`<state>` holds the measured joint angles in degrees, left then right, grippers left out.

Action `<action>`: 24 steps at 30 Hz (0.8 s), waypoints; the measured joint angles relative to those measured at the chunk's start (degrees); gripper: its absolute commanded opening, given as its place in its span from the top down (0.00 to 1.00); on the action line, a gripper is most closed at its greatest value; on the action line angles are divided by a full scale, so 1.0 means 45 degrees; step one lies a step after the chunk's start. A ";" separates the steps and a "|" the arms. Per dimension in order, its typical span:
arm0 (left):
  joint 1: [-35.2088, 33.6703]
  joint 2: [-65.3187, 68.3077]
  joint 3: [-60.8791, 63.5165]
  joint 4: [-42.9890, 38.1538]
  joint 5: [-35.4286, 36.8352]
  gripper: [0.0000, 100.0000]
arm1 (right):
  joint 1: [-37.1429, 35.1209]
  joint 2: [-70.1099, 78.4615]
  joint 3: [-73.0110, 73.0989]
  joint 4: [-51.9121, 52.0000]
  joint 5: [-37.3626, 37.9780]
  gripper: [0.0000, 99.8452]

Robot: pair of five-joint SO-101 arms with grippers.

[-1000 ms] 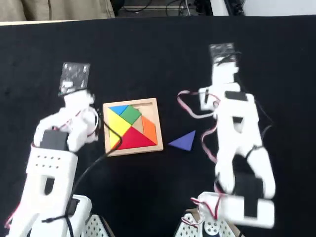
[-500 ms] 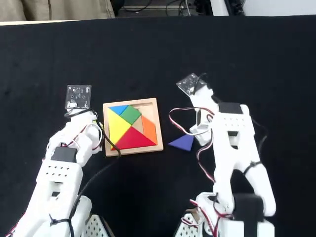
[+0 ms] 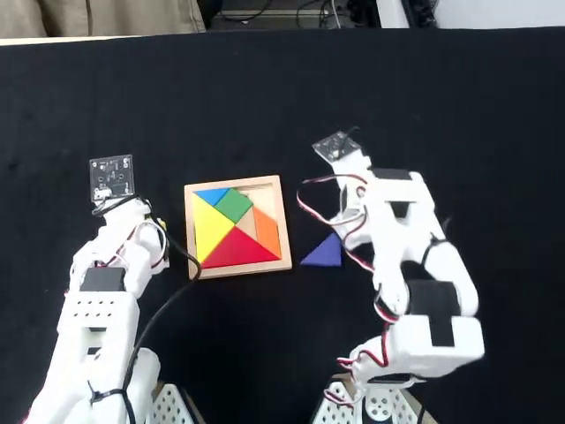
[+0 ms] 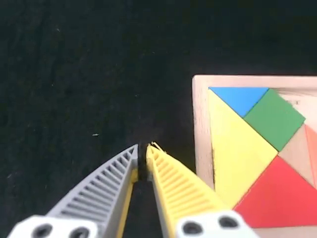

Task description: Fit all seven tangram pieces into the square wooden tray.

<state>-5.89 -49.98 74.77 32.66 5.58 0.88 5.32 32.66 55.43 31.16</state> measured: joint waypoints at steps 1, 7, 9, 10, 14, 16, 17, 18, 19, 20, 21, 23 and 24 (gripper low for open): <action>0.0078 0.0000 0.0000 0.0000 0.0000 0.96 | -0.0117 0.0176 -0.0234 0.0000 -0.0059 0.98; 0.0156 0.0000 0.0000 0.0000 0.0000 0.96 | -0.1524 0.1426 -0.1504 0.0000 -0.0117 0.98; 0.0176 0.0000 0.0000 0.0000 0.0000 0.96 | -0.1856 0.1641 -0.1836 0.0020 -0.0117 0.98; 0.0176 0.0000 0.0000 0.0000 0.0000 0.96 | -0.2012 0.1700 -0.2012 0.0117 -0.0117 0.98; 0.0176 0.0000 0.0000 0.0000 0.0000 0.96 | -0.2794 0.1758 -0.2852 0.1055 -0.0117 0.98; 0.0176 0.0000 0.0000 0.0000 0.0000 0.96 | -0.2989 0.1758 -0.3477 0.1797 -0.0117 0.98; 0.0176 0.0000 0.0000 0.0000 0.0000 0.96 | -0.3165 0.1758 -0.3751 0.2344 -0.0156 0.98; 0.0176 0.0000 0.0000 0.0000 0.0000 0.96 | -0.3399 0.1758 -0.4024 0.2852 -0.0156 0.98; 0.0176 0.0000 0.0000 0.0000 0.0000 0.96 | -0.3673 0.1758 -0.4259 0.3399 -0.0156 0.98; 0.0176 0.0000 0.0000 0.0000 0.0000 0.96 | -0.3966 0.1719 -0.4474 0.4024 -0.0156 0.98; 0.0176 0.0000 0.0000 0.0000 0.0000 0.96 | -0.4220 0.1582 -0.4591 0.4669 -0.0137 0.99; 0.0176 0.0000 0.0000 0.0000 0.0000 0.96 | -0.4689 0.0938 -0.4630 0.5939 -0.0293 0.99; 0.0176 0.0000 0.0000 0.0000 0.0000 0.96 | -0.4904 0.0488 -0.4591 0.6388 -0.0527 0.99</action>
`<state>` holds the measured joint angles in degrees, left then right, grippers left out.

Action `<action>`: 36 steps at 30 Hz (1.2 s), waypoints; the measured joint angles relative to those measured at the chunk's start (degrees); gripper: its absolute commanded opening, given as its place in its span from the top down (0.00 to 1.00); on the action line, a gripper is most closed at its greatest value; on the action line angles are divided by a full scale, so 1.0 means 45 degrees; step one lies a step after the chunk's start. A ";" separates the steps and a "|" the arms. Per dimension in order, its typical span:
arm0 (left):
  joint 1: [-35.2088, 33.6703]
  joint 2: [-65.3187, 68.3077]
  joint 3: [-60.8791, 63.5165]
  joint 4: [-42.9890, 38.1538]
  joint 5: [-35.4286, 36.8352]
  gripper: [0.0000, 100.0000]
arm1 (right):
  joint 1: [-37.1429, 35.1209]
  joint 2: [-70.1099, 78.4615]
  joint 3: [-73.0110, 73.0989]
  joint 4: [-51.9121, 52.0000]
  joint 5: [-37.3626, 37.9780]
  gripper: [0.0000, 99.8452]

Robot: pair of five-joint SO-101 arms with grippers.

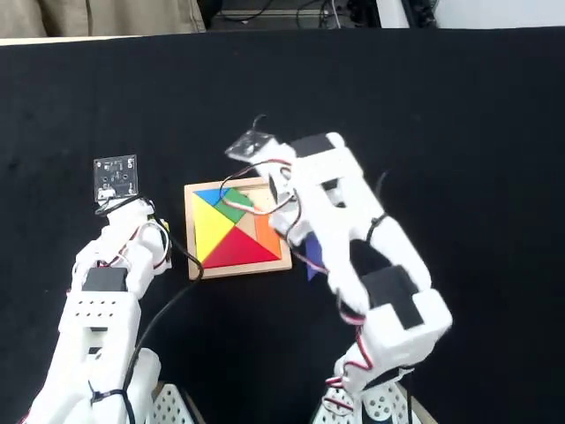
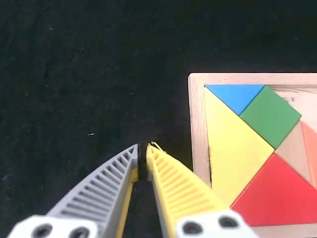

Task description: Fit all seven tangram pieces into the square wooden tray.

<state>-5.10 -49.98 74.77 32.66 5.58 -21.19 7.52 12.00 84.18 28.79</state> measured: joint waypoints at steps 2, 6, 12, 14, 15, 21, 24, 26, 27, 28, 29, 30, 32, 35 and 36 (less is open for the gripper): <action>0.0000 0.0000 0.0000 0.0000 0.0000 0.96 | -0.0391 -0.1328 0.0586 0.0234 -0.0391 0.99; 0.0000 0.0000 0.0000 0.0000 0.0000 0.96 | -0.0684 -0.4083 0.3575 -0.0977 -0.0703 0.99; 0.0000 0.0000 0.0000 0.0000 0.0000 0.95 | -0.0703 -0.6759 0.8225 -0.3985 -0.0762 0.99; 0.0000 0.0000 0.0000 0.0000 0.0000 0.95 | -0.0703 -0.6916 0.8400 -0.4396 -0.0762 0.99; 0.0000 0.0000 0.0000 0.0000 0.0000 0.95 | -0.0703 -0.6974 0.8400 -0.4532 -0.0781 0.99; 0.0000 0.0000 0.0000 -0.0059 0.0000 0.95 | -0.0703 -0.5705 0.8049 -0.5392 -0.0821 0.99; 0.0000 0.0000 0.0274 -0.0625 0.0000 0.95 | -0.0703 -0.4044 0.7482 -0.5763 -0.0860 0.99; 0.0000 0.0000 0.0586 -0.1055 0.0000 0.95 | -0.0703 -0.3243 0.7209 -0.5880 -0.0860 0.99; 0.0000 0.0000 0.0645 -0.1192 0.0000 0.95 | -0.0703 -0.3067 0.7131 -0.5880 -0.0860 0.99; 0.0000 -0.0020 0.0645 -0.1250 0.0000 0.95 | -0.0703 -0.3048 0.7092 -0.5880 -0.0821 0.99; 0.0000 -0.0039 0.0645 -0.1289 0.0000 0.96 | -0.0703 -0.3048 0.7092 -0.5958 -0.0821 0.99; 0.0000 -0.0039 0.0645 -0.1348 0.0000 0.96 | -0.0684 -0.3048 0.7111 -0.6095 -0.0840 0.99; 0.0000 -0.0039 0.0645 -0.1348 0.0000 0.96 | -0.0664 -0.3184 0.7424 -0.6545 -0.0840 0.99; 0.0000 -0.0039 0.0645 -0.1348 0.0000 0.96 | -0.0410 -0.3634 0.8049 -0.7053 -0.0840 0.99; 0.0000 -0.0039 0.0645 -0.1368 0.0000 0.96 | -0.0410 -0.3790 0.8186 -0.7131 -0.0840 0.99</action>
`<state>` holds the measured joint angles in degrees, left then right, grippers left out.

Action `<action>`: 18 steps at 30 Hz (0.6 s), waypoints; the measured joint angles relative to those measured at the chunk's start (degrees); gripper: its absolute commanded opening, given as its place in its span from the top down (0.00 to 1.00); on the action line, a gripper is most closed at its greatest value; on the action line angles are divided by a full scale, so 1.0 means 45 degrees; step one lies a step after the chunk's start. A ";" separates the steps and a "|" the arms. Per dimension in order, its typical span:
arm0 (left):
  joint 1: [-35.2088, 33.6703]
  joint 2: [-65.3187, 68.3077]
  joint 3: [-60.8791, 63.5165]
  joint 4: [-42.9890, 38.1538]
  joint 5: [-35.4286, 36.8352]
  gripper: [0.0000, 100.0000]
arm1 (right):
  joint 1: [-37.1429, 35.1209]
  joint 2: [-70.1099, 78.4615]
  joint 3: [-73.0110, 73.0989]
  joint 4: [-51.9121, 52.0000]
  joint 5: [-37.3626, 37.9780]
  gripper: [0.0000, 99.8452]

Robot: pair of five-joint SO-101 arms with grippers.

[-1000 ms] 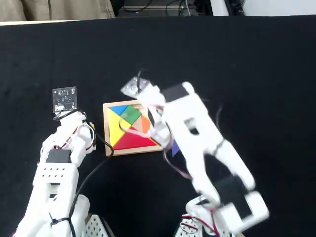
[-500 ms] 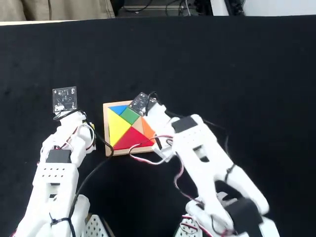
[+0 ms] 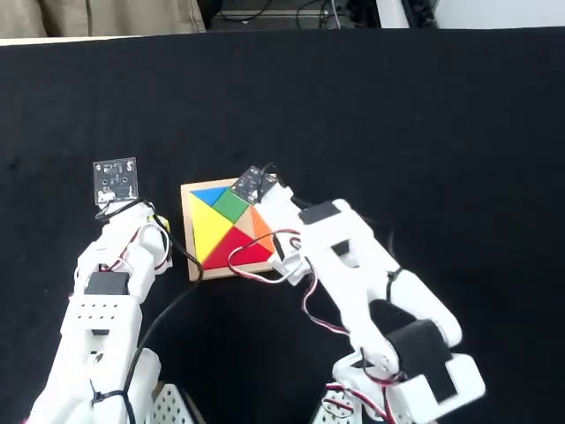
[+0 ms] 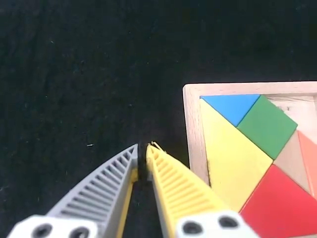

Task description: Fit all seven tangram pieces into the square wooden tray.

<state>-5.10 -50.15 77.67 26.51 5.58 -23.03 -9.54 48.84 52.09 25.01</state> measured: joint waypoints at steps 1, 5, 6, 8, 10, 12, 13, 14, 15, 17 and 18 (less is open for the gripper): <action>0.0000 0.0000 0.0000 -0.0020 0.0000 0.96 | 0.0000 -0.0117 0.0059 -0.0059 0.0000 0.99; 0.0000 0.0000 0.0000 -0.0020 0.0000 0.95 | 0.0039 -0.0274 0.0078 -0.0137 -0.0039 0.99; 0.0000 0.0000 0.0000 -0.0020 0.0000 0.95 | 0.0039 -0.0274 0.0078 -0.0156 -0.0039 0.99; 0.0000 0.0000 0.0000 -0.0020 0.0000 0.95 | 0.0117 -0.0293 0.0117 -0.0176 -0.0020 0.99; 0.0000 0.0000 0.0000 -0.0020 0.0000 0.95 | 0.0274 -0.0293 0.0137 0.0059 -0.0039 0.99; 0.0000 0.0000 0.0000 -0.0020 0.0000 0.95 | 0.0352 -0.0293 0.0156 0.0508 -0.0039 0.99; 0.0000 0.0000 0.0000 -0.0020 0.0000 0.95 | 0.0391 -0.0293 0.0156 0.0547 -0.0020 0.99; 0.0000 0.0000 0.0000 -0.0020 0.0000 0.95 | 0.0410 -0.0293 0.0156 0.0567 -0.0039 0.99; 0.0000 0.0000 0.0000 -0.0020 0.0000 0.95 | 0.0430 -0.0293 0.0156 0.0567 -0.0039 0.99; 0.0000 0.0000 0.0000 -0.0020 0.0000 0.95 | 0.0449 -0.0293 0.0156 0.0586 -0.0039 0.99; 0.0000 0.0000 0.0000 -0.0020 0.0000 0.95 | 0.0449 -0.0293 0.0156 0.0586 -0.0039 0.99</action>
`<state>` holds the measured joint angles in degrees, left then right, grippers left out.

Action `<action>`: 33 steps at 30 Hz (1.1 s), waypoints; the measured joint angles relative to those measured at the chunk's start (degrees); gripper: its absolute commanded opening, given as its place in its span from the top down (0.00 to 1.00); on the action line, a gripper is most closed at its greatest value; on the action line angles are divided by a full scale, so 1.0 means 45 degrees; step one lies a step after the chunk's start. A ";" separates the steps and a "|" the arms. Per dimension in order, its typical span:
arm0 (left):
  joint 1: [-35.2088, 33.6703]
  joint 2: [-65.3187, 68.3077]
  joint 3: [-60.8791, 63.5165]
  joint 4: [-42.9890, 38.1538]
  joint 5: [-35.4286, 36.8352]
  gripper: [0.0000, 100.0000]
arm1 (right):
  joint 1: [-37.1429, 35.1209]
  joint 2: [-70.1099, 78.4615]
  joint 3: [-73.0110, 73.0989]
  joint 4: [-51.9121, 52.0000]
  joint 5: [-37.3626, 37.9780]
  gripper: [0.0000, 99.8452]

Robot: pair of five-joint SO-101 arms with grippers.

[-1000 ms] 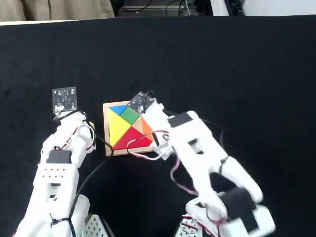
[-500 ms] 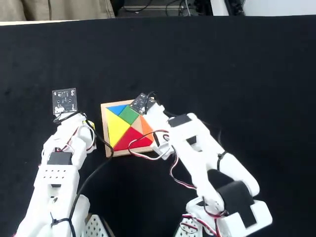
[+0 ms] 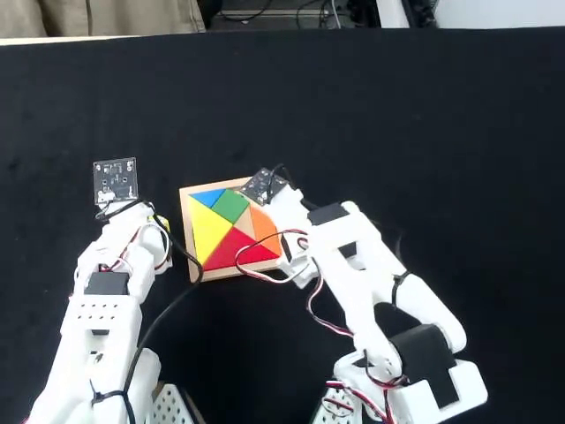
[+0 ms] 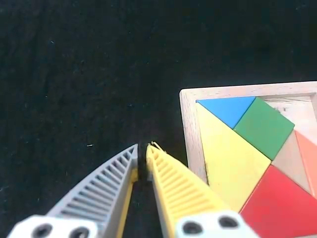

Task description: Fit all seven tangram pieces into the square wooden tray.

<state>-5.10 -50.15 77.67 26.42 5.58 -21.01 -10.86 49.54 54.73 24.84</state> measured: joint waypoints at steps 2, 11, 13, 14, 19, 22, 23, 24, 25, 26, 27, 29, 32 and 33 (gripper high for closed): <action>0.0000 0.0000 0.0000 0.0000 0.0000 0.95 | 0.0000 0.0000 0.0059 0.0000 0.0000 0.99; 0.0000 0.0000 0.0000 0.0000 0.0000 0.95 | 0.1602 0.0000 0.0078 0.0000 0.0567 0.99; 0.0000 0.0000 0.0000 0.0000 0.0000 0.95 | 0.2227 0.0000 0.0078 -0.0020 0.0742 0.99; 0.0000 0.0000 0.0000 0.0000 0.0000 0.95 | 0.2442 0.0000 0.0078 -0.0117 0.0781 0.99; 0.0000 0.0000 0.0000 0.0000 0.0000 0.95 | 0.3048 -0.0234 0.0078 -0.0215 0.0801 0.99; 0.0000 0.0000 0.0000 0.0000 0.0000 0.95 | 0.3048 -0.0996 0.0078 -0.0020 0.0801 0.99; 0.0000 0.0000 0.0000 0.0000 0.0000 0.95 | 0.3048 -0.1309 0.0078 0.0098 0.0801 0.99; 0.0000 0.0000 0.0000 0.0000 0.0000 0.95 | 0.3048 -0.1661 0.0078 0.0156 0.0821 0.99; 0.0000 0.0000 0.0000 0.0000 0.0000 0.95 | 0.3048 -0.2012 0.0078 0.0195 0.0860 0.97; 0.0000 0.0000 0.0000 0.0000 0.0000 0.95 | 0.3048 -0.2305 0.0059 0.0234 0.0860 0.94; 0.0000 0.0000 0.0000 0.0000 0.0000 0.95 | 0.3165 -0.2501 0.0020 0.0293 0.0879 0.87; 0.0000 0.0000 0.0000 0.0000 0.0000 0.95 | 0.3497 -0.2559 -0.0293 0.0664 0.0879 0.75; 0.0000 0.0000 0.0000 0.0000 0.0000 0.95 | 0.3556 -0.1836 -0.0918 0.1192 0.0879 0.71; 0.0000 0.0000 0.0000 0.0000 0.0000 0.95 | 0.3595 -0.1446 -0.1114 0.1250 0.0879 0.71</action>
<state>-5.10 -50.15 77.67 26.42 5.58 -4.84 -17.36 44.53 60.35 28.79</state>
